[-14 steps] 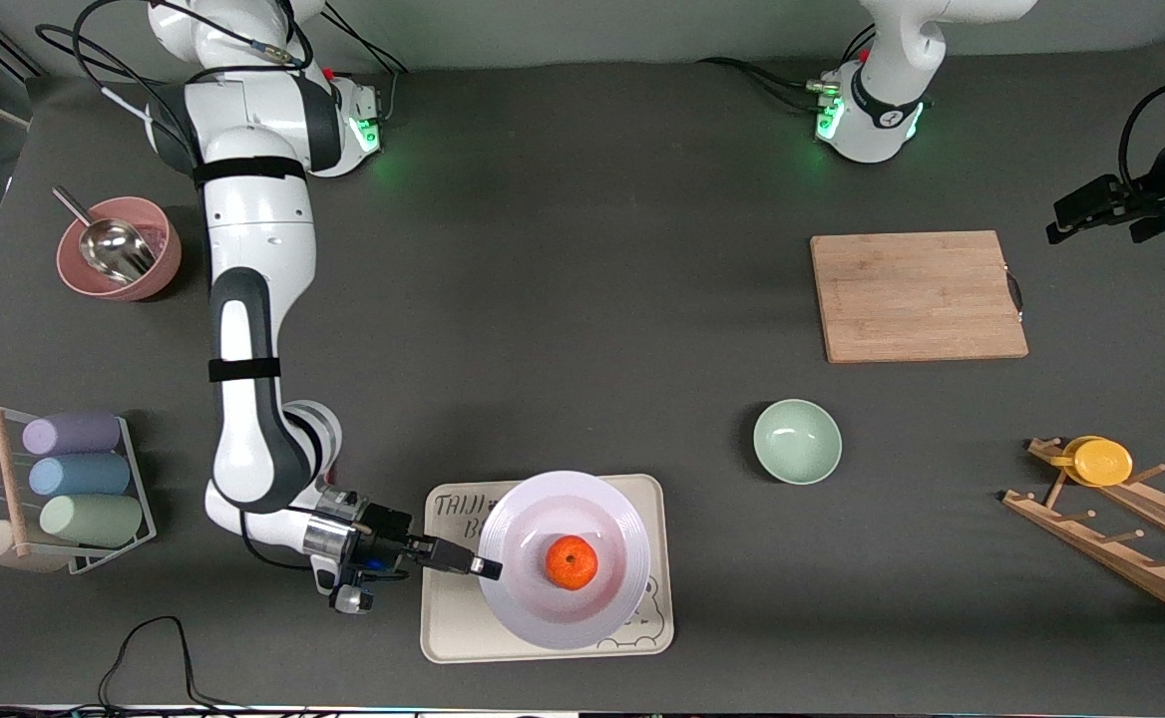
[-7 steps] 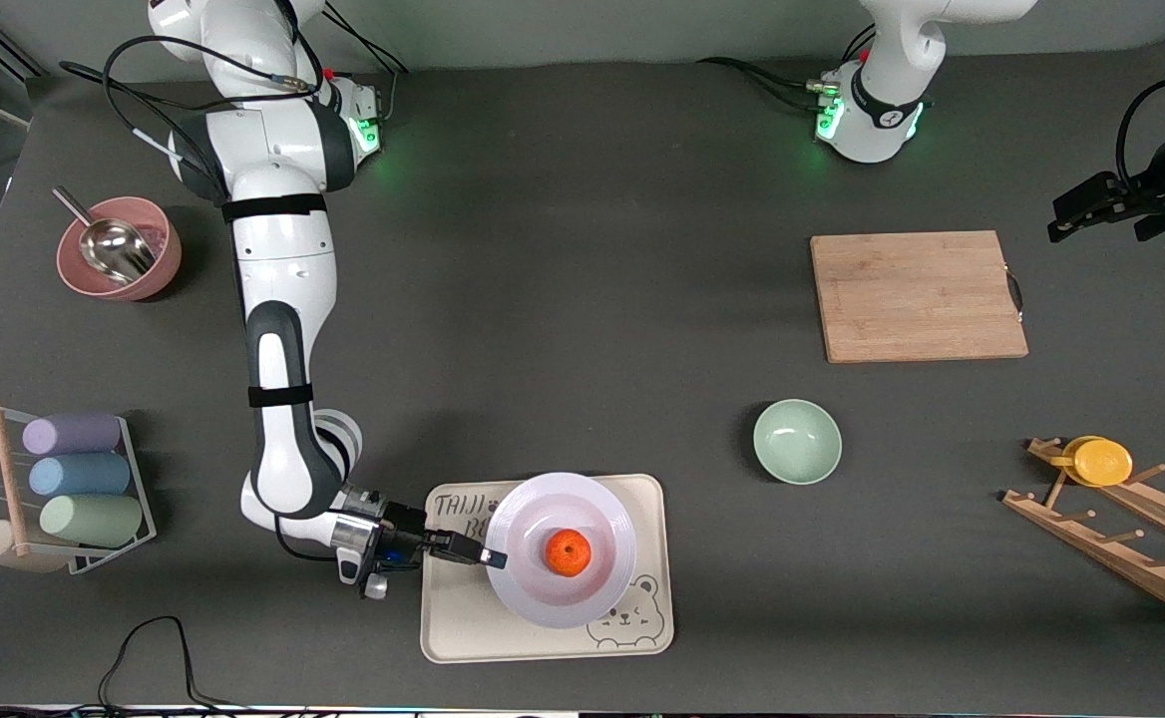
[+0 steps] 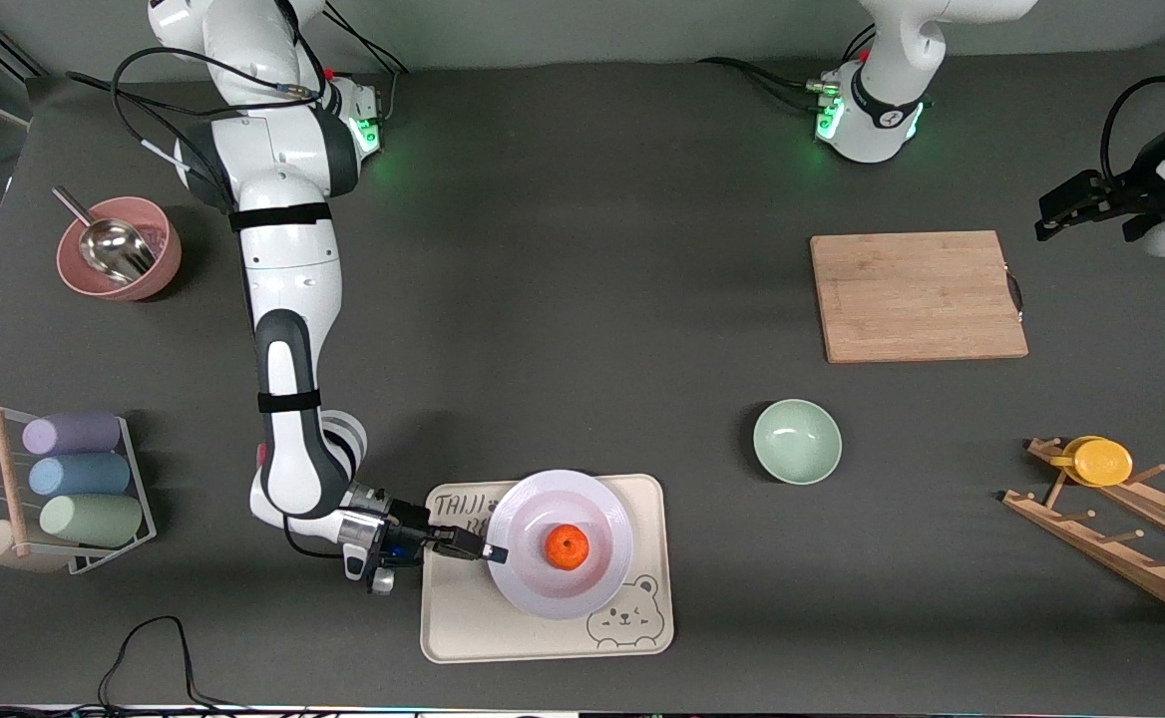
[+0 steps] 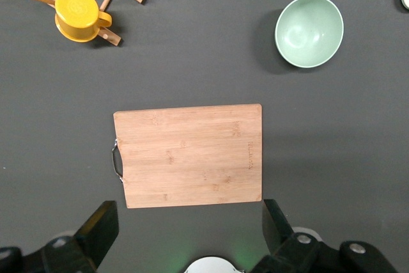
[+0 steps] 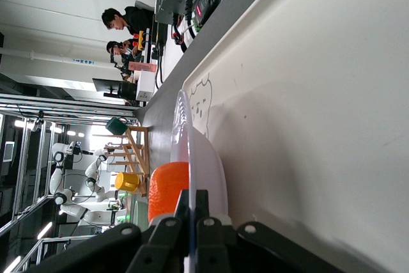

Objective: Place orange and plate with both arms

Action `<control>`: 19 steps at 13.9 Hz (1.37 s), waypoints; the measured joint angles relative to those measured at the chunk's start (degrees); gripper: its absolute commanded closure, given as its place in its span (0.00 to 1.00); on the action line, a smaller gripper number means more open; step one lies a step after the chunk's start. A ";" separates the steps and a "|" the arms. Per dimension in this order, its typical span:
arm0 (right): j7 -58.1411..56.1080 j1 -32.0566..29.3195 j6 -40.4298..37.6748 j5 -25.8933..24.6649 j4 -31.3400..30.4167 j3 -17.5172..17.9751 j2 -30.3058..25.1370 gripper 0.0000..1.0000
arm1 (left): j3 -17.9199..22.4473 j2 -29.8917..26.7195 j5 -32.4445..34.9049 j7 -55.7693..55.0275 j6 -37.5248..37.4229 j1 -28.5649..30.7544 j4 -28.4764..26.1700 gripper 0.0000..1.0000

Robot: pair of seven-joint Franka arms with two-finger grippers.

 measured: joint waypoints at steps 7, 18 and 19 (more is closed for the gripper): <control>-0.09 -0.02 0.01 0.00 0.04 0.02 0.01 0.28 | -0.05 0.00 0.03 0.00 -0.27 0.00 0.00 0.00; 7.95 -5.76 -5.10 -40.89 1.95 -0.38 -13.12 0.00 | -0.09 0.00 0.06 0.00 -0.27 0.00 -0.01 0.00; 8.18 -6.54 -7.54 -46.61 1.91 -0.39 -15.47 0.00 | -0.09 0.00 0.06 0.00 -0.27 0.00 -0.02 0.00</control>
